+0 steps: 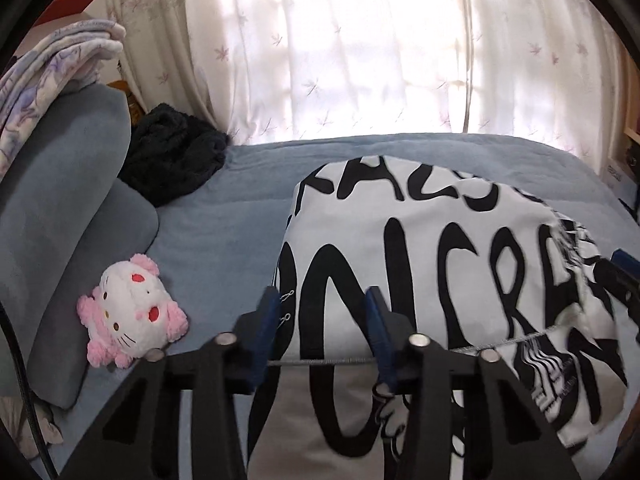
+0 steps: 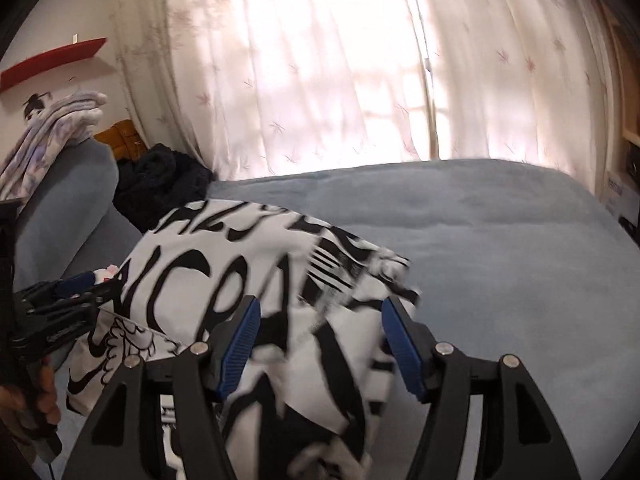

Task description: Fold large clothes

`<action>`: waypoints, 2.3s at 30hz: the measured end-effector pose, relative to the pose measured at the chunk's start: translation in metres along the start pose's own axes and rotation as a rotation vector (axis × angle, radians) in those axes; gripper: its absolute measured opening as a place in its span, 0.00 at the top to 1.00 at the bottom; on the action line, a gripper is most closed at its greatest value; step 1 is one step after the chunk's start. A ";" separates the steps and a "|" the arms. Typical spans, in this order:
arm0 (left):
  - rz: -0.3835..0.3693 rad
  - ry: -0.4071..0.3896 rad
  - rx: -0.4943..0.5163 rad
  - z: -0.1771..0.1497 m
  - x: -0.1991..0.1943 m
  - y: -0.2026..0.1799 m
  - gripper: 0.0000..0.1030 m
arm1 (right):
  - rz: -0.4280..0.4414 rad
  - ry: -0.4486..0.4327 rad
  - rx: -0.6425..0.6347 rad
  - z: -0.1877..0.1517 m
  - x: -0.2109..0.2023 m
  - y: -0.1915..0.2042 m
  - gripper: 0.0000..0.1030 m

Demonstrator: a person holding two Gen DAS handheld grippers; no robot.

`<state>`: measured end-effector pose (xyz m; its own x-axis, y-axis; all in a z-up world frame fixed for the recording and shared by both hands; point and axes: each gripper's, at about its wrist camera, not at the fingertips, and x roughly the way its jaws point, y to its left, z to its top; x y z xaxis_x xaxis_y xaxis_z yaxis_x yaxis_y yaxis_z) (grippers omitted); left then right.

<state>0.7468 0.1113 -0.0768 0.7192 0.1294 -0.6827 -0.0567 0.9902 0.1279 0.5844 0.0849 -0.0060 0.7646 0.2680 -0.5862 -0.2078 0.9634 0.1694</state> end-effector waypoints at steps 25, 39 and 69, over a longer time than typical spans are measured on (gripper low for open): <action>0.114 0.060 -0.123 -0.016 0.039 0.017 0.34 | -0.080 0.192 0.018 -0.007 0.059 0.008 0.36; 0.001 0.094 -0.209 -0.052 -0.113 0.015 0.19 | 0.019 0.234 0.003 -0.012 -0.109 0.019 0.25; -0.148 -0.064 -0.063 -0.210 -0.499 -0.076 0.06 | 0.137 0.232 -0.028 -0.132 -0.466 -0.006 0.25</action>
<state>0.2474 -0.0172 0.1031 0.7653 -0.0194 -0.6434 0.0110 0.9998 -0.0171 0.1486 -0.0450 0.1613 0.5685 0.3871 -0.7260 -0.3186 0.9171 0.2395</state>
